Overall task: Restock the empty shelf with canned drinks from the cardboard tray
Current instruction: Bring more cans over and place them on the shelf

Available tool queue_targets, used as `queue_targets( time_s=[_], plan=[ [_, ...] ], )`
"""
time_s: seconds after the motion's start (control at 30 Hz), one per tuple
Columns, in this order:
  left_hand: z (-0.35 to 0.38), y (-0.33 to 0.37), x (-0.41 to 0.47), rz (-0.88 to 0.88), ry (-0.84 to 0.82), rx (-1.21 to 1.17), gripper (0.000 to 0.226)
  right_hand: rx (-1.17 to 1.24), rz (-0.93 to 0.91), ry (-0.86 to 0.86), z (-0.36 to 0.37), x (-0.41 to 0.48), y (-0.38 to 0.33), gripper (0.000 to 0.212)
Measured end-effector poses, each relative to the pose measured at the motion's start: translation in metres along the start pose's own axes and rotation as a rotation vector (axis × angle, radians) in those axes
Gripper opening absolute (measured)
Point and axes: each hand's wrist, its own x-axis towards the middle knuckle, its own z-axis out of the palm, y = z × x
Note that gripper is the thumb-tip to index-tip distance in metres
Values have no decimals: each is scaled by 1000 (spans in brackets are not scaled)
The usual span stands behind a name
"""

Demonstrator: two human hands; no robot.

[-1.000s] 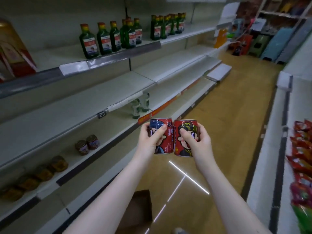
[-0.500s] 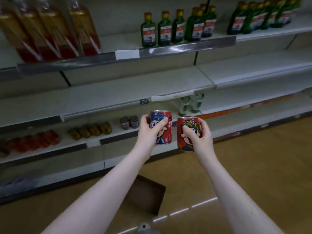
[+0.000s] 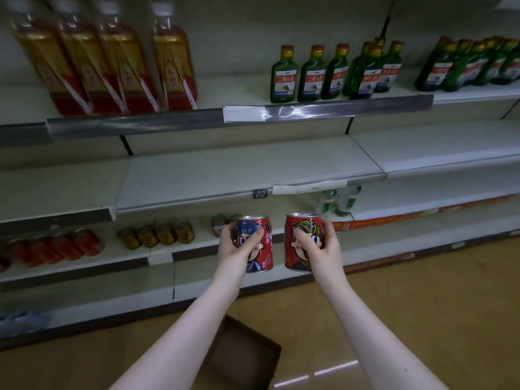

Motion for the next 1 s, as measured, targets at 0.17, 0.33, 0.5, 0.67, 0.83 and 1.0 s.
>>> queue_targets(
  time_s=[0.17, 0.33, 0.5, 0.67, 0.83, 1.0],
  plan=[
    [-11, -8, 18, 13, 85, 28, 54, 5, 35, -109, 26, 25, 14, 34],
    [-15, -18, 34, 28, 104, -28, 45, 48, 66, -230, 33, 54, 28, 33],
    [13, -35, 72, 16, 272, -46, 52, 32, 100, -324, 21, 104, 54, 38],
    [40, -59, 108, 20, 369, -48, 49, 2, 144, -411, 5, 153, 85, 44],
    [38, -88, 136, 13, 398, -20, 54, -4, 138, -419, 10, 181, 121, 48],
    [22, -130, 173, 42, 355, 0, 45, -39, 120, -350, 23, 200, 172, 73]
  ],
)
